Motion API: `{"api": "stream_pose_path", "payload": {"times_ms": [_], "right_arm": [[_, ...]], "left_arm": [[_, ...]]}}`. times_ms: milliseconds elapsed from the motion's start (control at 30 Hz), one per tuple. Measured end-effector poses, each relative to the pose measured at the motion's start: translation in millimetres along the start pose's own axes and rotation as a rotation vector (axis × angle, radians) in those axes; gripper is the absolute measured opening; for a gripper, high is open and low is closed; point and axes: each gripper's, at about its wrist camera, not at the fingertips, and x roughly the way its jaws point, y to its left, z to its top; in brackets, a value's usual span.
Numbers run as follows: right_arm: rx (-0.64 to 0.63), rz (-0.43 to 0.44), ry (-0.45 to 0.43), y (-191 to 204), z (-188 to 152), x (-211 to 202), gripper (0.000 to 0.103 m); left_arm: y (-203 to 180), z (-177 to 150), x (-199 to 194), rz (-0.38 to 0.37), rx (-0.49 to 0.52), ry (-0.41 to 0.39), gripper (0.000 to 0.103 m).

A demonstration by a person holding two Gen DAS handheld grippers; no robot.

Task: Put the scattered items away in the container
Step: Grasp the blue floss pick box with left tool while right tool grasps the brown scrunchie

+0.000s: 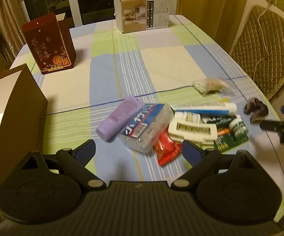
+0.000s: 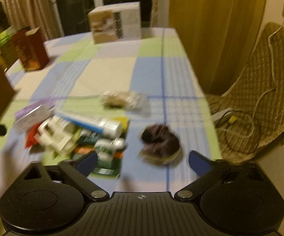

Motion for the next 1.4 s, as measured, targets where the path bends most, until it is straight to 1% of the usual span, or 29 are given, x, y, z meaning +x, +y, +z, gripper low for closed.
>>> {"api": "stream_pose_path", "payload": {"times_ms": [33, 67, 133, 200, 233, 267, 400, 500, 567, 600, 667, 700, 767, 867, 967, 1033, 1133, 1200, 1333, 1400], "right_arm": [[0.013, -0.010, 0.003, -3.5, 3.0, 5.8, 0.080], [0.035, -0.029, 0.009, -7.5, 5.8, 11.9, 0.080], [0.081, -0.039, 0.012, -15.9, 8.8, 21.8, 0.080], [0.095, -0.060, 0.012, -20.4, 11.0, 28.7, 0.077], [0.092, -0.071, 0.015, -21.7, 12.4, 31.5, 0.068], [0.094, -0.074, 0.019, -23.2, 13.4, 35.3, 0.063], [0.138, -0.052, 0.030, -29.1, 15.4, 49.8, 0.063], [0.118, -0.046, 0.045, -25.9, 17.3, 57.6, 0.063], [0.123, -0.034, 0.065, -24.7, 14.4, 61.5, 0.056], [0.124, -0.021, 0.071, -24.5, 13.6, 62.4, 0.055], [0.113, -0.020, 0.075, -22.5, 12.2, 63.5, 0.055], [0.108, -0.021, 0.076, -21.9, 11.7, 64.1, 0.055], [0.100, -0.025, 0.075, -20.1, 11.2, 64.2, 0.055], [0.099, -0.026, 0.075, -19.4, 11.2, 64.4, 0.055], [0.095, -0.028, 0.074, -18.7, 10.9, 64.2, 0.055], [0.090, -0.030, 0.073, -18.5, 11.1, 64.6, 0.055], [0.087, -0.028, 0.072, -19.0, 11.1, 64.8, 0.055], [0.081, -0.029, 0.072, -18.4, 11.0, 64.9, 0.055], [0.046, -0.032, 0.075, -14.2, 10.6, 65.9, 0.055], [0.033, -0.029, 0.076, -12.0, 10.1, 66.4, 0.048]], "left_arm": [[1.4, 1.2, 3.3, -0.002, -0.005, 0.001, 0.091], [2.7, 1.6, 6.5, -0.002, -0.009, 0.004, 0.090], [6.6, 2.5, 14.3, 0.000, -0.013, 0.014, 0.084], [10.4, 3.2, 21.0, 0.000, -0.020, 0.024, 0.079], [12.3, 4.0, 24.0, 0.001, -0.025, 0.031, 0.079], [14.1, 5.2, 26.1, -0.001, -0.032, 0.034, 0.078], [21.3, 12.1, 30.1, -0.029, -0.071, 0.013, 0.078], [24.6, 17.7, 36.1, -0.060, -0.084, 0.007, 0.078], [24.5, 20.8, 42.0, -0.077, -0.075, 0.012, 0.078], [24.3, 22.0, 45.4, -0.082, -0.070, 0.016, 0.078], [23.8, 24.6, 53.0, -0.100, -0.066, 0.026, 0.076], [23.7, 25.6, 56.8, -0.110, -0.066, 0.032, 0.073], [23.5, 27.9, 64.3, -0.129, -0.068, 0.040, 0.071], [20.2, 31.1, 74.3, -0.166, -0.045, 0.041, 0.071], [17.3, 31.9, 86.4, -0.190, -0.024, 0.062, 0.071], [18.7, 30.3, 93.8, -0.200, -0.035, 0.073, 0.073], [24.5, 29.9, 96.9, -0.230, -0.064, 0.073, 0.070], [25.8, 28.3, 94.1, -0.232, -0.061, 0.071, 0.065], [27.3, 19.2, 83.9, -0.207, -0.056, 0.092, 0.061], [30.5, 13.8, 77.9, -0.182, -0.074, 0.137, 0.061]]}}
